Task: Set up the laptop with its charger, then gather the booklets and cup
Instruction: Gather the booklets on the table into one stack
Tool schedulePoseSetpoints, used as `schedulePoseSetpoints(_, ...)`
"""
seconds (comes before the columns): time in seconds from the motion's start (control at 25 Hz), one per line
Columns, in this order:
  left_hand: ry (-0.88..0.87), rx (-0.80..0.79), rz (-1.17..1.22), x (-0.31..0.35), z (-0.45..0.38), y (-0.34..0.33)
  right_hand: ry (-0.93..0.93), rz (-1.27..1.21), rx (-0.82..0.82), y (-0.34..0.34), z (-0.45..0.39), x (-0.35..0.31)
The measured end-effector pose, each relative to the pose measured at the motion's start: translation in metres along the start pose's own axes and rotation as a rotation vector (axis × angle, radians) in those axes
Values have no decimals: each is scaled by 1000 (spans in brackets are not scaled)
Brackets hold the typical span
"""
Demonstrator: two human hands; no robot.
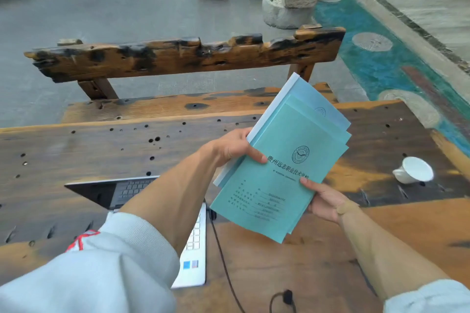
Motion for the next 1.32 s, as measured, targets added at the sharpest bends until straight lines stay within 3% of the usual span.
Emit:
schedulePoseSetpoints(0.24,-87,88,50,-35,39,-53,94,148,82,29,69,18)
schedulePoseSetpoints(0.44,-77,295,125,-94,54,-60,255,319,327,36,91,11)
schedulePoseSetpoints(0.64,-25,487,245,-161,60,-68,263,434,390,42,84,41)
schedulePoseSetpoints(1.12,110,340,261,-191,39,-79,175,436,342,61,69,55)
schedulePoseSetpoints(1.32,94,200,303,-197,25,-89,110,458,289,67,64,64)
Point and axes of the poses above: each hand's wrist, its own z-axis away from the middle knuckle, its own y-axis out of the back of the hand, x = y × z, the point moved 9 cm from there along -z, towards the middle knuckle, and after that the axes turned 4 degrees about -x, right-handed, at the moved point
